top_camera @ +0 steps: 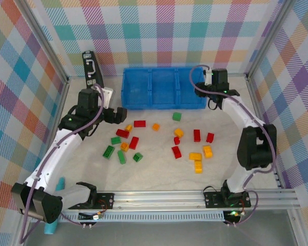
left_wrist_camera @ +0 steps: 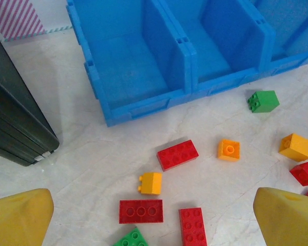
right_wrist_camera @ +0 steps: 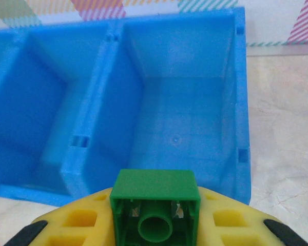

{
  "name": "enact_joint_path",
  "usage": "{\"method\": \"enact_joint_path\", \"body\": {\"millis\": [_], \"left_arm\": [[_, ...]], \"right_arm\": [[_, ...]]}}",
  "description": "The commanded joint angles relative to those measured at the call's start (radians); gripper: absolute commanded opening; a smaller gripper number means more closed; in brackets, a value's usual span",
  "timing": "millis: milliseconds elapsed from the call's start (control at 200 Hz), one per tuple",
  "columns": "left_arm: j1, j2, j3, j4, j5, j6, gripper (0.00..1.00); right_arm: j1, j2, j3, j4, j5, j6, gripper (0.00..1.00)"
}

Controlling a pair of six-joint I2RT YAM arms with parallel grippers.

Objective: Sort the legos into containers by color
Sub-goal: Place the lego in the container.

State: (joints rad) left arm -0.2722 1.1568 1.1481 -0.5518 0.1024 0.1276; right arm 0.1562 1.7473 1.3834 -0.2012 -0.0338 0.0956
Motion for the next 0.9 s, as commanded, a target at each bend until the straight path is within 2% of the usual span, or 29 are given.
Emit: {"method": "enact_joint_path", "body": {"millis": [0, 150, 470, 895], "left_arm": [[0.01, -0.002, 0.004, 0.035, 0.038, -0.002, 1.0], [0.01, 0.013, 0.012, 0.023, 0.037, 0.0, 1.0], [0.01, 0.016, 0.004, 0.023, 0.06, -0.002, 1.0], [0.01, 0.006, -0.004, 0.02, 0.012, -0.011, 1.0]], "right_arm": [[-0.002, 0.076, 0.046, 0.06, 0.039, -0.039, 0.25], [0.0, 0.183, 0.107, 0.082, 0.029, -0.016, 0.25], [0.026, 0.301, 0.233, 0.074, 0.067, -0.017, 0.25], [0.073, 0.393, 0.307, 0.052, 0.143, -0.028, 0.35]]}}
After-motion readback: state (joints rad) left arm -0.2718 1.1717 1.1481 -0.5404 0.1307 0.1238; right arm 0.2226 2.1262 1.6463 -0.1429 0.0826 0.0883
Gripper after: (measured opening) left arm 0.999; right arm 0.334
